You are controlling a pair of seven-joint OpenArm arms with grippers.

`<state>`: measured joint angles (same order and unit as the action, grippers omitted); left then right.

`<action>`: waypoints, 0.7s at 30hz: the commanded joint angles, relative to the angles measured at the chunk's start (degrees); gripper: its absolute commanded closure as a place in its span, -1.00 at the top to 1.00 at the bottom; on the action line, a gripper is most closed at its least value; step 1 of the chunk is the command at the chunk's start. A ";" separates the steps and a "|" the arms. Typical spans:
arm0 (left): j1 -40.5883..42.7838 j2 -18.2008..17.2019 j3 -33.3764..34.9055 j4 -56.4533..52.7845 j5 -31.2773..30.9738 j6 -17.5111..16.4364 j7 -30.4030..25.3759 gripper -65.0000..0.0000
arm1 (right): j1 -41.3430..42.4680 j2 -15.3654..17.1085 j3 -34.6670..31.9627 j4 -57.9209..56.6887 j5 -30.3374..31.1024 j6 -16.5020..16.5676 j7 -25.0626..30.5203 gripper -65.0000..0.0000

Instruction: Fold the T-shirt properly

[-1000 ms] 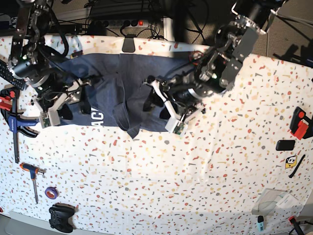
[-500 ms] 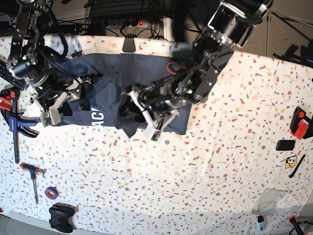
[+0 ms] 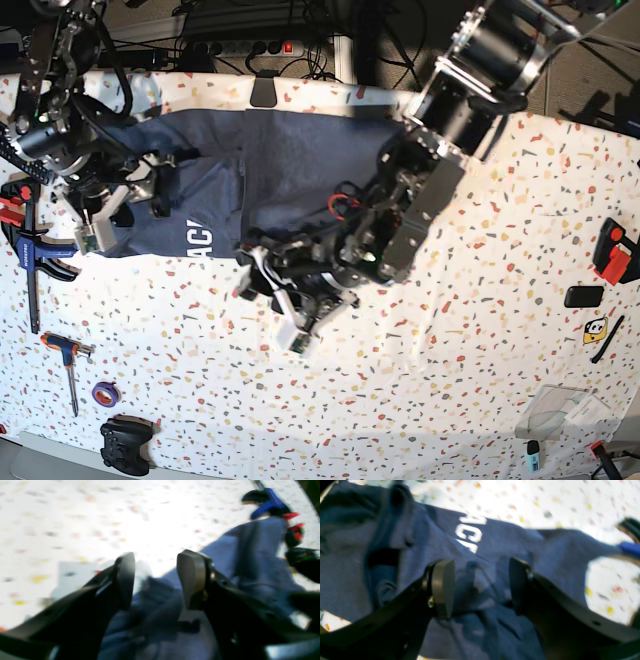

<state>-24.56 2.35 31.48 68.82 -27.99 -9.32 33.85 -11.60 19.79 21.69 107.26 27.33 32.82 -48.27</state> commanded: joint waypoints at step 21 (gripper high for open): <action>-0.87 -22.88 -0.42 1.07 -6.12 -1.44 -1.90 -0.08 | 7.52 19.65 8.79 -27.98 14.91 2.91 -6.23 0.05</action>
<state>-23.94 -19.88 31.57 68.90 -34.04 -10.92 33.10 -4.58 37.91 30.02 78.28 41.63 35.03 -55.16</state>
